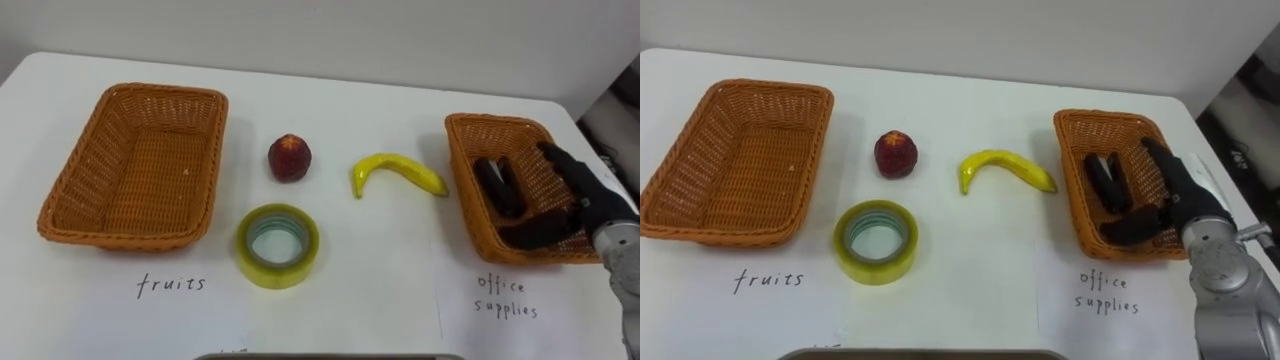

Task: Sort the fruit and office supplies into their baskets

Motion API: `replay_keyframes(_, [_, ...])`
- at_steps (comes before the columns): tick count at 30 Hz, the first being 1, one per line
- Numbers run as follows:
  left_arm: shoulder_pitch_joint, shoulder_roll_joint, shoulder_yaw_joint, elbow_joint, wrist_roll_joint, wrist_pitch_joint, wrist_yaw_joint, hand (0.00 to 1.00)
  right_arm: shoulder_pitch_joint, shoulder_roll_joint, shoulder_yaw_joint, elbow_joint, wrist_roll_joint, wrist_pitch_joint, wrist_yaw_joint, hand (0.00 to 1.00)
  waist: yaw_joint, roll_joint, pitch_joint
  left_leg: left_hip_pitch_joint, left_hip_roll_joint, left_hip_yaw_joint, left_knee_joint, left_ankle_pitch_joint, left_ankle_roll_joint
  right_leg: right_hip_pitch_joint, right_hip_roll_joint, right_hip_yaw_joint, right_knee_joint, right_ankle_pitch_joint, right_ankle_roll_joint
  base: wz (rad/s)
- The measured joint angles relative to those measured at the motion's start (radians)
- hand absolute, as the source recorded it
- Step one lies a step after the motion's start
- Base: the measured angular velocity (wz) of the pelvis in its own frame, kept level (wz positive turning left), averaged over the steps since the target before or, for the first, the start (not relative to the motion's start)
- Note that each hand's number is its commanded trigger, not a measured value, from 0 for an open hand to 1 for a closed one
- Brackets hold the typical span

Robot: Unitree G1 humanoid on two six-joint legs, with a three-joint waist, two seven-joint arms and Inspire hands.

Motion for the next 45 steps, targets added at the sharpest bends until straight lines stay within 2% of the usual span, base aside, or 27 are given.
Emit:
replay_keyframes(6, [0.015,-0.004,0.002,0.001,0.004,-0.002,0.001,0.0,0.0,0.0,-0.007,-0.117,0.006,-0.003,-0.043,0.0,-0.004,0.003,-0.0005,0.004,0.0,0.0,0.002,0.0,0.0,0.001,0.001,0.0,0.0,0.0,0.0,0.0])
replay_keyframes(11, [0.015,-0.001,0.01,0.0,0.002,-0.003,0.013,0.0,-0.01,0.0,-0.039,-0.265,0.024,-0.014,-0.125,0.0,-0.006,0.004,0.0003,0.001,0.001,0.0,0.001,0.0,0.0,-0.001,0.001,0.001,0.001,0.0,0.0,0.0])
replay_keyframes(14, [0.015,-0.001,-0.001,0.001,0.003,-0.004,0.023,0.0,-0.032,0.0,-0.042,-0.306,0.026,-0.026,-0.178,0.0,-0.008,0.002,0.0006,0.0,0.001,0.001,0.001,0.0,0.0,-0.002,0.001,0.001,0.002,0.0,0.0,0.0])
replay_keyframes(20, [0.003,-0.001,0.001,0.006,0.003,-0.019,0.041,0.0,-0.042,0.0,-0.042,-0.363,0.026,-0.036,-0.219,0.0,-0.006,-0.001,0.0007,-0.001,0.001,0.001,0.001,0.0,0.0,-0.007,0.0,0.001,0.012,0.0,0.0,0.0])
replay_keyframes(24, [0.005,-0.001,0.001,0.007,0.003,-0.025,0.041,0.0,-0.042,0.0,-0.04,-0.454,0.01,-0.045,-0.219,0.0,-0.006,0.005,0.0035,-0.002,0.001,0.006,0.002,0.0,0.0,-0.013,0.0,0.006,0.018,0.0,0.0,-0.04])
replay_keyframes(28, [0.006,-0.003,0.001,0.009,0.006,-0.026,0.039,0.0,-0.042,0.0,-0.039,-0.502,0.005,-0.05,-0.218,0.0,0.002,0.002,0.0017,0.0,0.001,0.012,0.002,0.0,0.0,-0.013,0.0,0.007,0.018,0.0,0.0,-0.03])
replay_keyframes(33, [0.004,-0.005,-0.001,0.009,0.013,-0.026,0.041,0.0,-0.042,0.0,-0.036,-0.514,0.084,-0.057,-0.209,0.0,0.023,0.003,0.0015,0.002,0.003,0.022,0.002,0.0,0.0,-0.013,0.002,0.015,0.018,0.001,0.0,-0.05])
replay_keyframes(39, [0.0,-0.003,-0.021,0.02,0.013,-0.025,0.041,0.0,-0.042,0.0,0.072,-0.541,0.199,-0.055,-0.165,0.0,0.032,0.012,0.0027,-0.001,0.005,0.02,0.003,0.0,0.0,-0.012,0.0,0.002,0.017,0.002,-0.002,0.01])
replay_keyframes(43, [-0.01,-0.004,-0.049,0.027,0.001,-0.024,0.039,0.0,-0.042,0.027,0.114,-0.539,0.26,-0.055,-0.116,0.0,0.052,0.019,0.0045,-0.001,0.002,0.01,0.002,0.0,0.0,-0.01,-0.001,-0.003,0.016,0.002,-0.001,0.04])
replay_keyframes(45, [-0.014,-0.004,-0.073,0.03,0.001,-0.023,0.039,0.0,-0.042,0.062,0.13,-0.525,0.277,-0.055,-0.114,0.0,0.054,0.023,0.0057,-0.001,0.001,-0.003,0.004,0.0,0.0,-0.004,-0.002,-0.013,0.014,0.002,-0.001,0.16])
